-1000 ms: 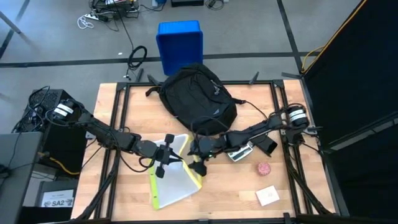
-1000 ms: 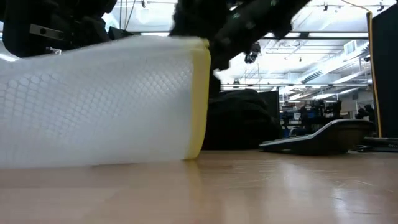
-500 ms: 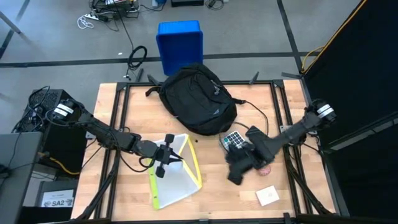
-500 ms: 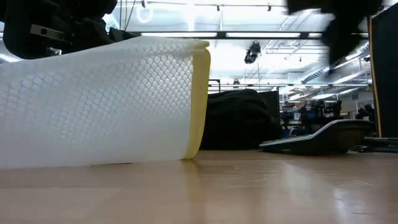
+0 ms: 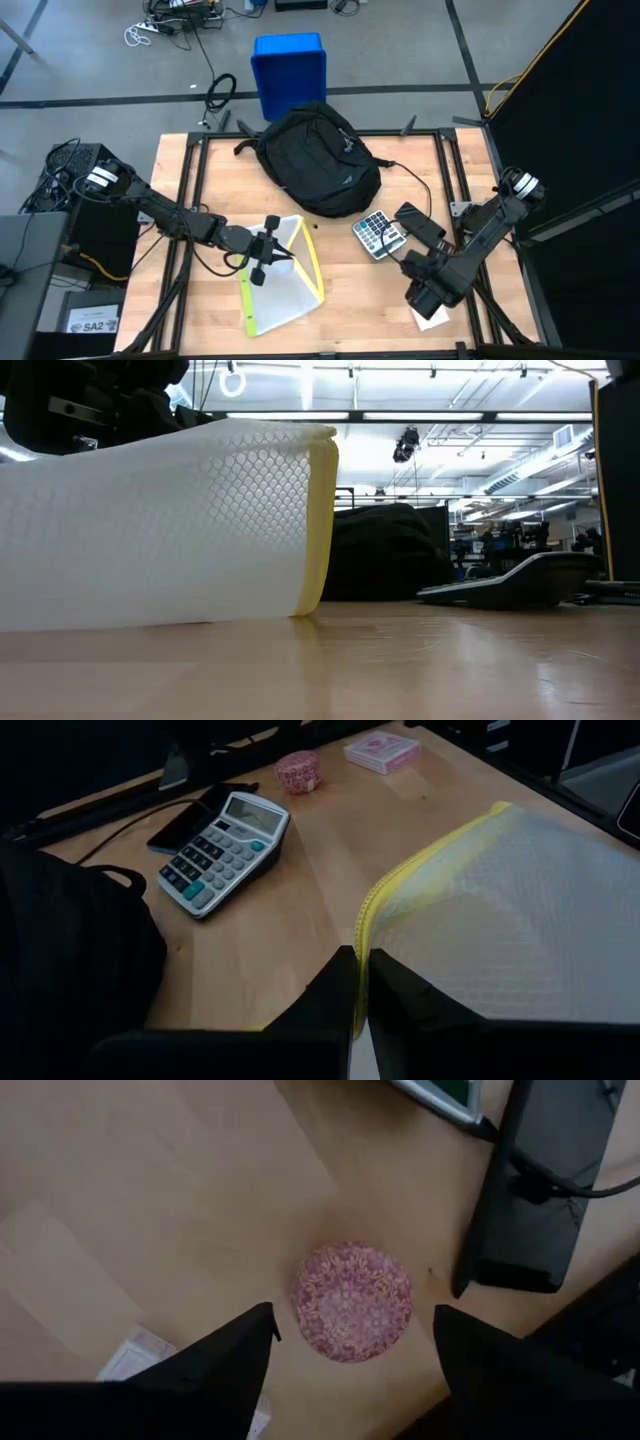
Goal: Unpack backpack
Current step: Put the scented candle into the yellow zip bag
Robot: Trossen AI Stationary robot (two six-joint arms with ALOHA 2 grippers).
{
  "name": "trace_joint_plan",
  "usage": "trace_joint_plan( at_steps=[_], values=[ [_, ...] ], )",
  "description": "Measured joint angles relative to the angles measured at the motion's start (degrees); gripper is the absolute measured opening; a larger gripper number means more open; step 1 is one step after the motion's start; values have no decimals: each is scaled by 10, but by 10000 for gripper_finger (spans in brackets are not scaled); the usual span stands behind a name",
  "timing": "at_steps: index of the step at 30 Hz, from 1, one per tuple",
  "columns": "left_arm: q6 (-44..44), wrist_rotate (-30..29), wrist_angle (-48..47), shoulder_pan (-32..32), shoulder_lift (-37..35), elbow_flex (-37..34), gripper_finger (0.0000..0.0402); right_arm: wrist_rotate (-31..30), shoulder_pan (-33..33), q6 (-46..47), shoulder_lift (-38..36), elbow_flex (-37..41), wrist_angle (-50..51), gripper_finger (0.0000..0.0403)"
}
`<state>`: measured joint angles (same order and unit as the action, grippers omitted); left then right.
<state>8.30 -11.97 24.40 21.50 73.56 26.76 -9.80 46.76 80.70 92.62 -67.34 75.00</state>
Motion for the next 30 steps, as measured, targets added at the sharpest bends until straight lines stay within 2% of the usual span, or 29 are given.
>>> trace_joint_plan(
  at_steps=[2, 5, 9, 21, 26, 30],
  values=[
    [-8, 1, 0, 0, 0, 0, 0, 4, -3, 7, 0, 19, 1, 279],
    [-11, 13, 0, 0, 0, 0, 0, 56, -10, 6, 0, 53, -1, 304],
    [-11, 18, 0, 0, 0, 0, 0, 98, -15, -1, -7, 98, -65, 323],
    [-11, 18, 0, 0, 0, 0, 0, 79, -19, 40, -107, 244, -238, 321],
    [-11, 18, 0, 0, 0, 0, 0, 98, -28, 47, -114, 310, -357, 332],
    [-12, 18, 1, 0, 0, 0, 0, 104, -28, 63, -116, 328, -373, 330]
  ],
)
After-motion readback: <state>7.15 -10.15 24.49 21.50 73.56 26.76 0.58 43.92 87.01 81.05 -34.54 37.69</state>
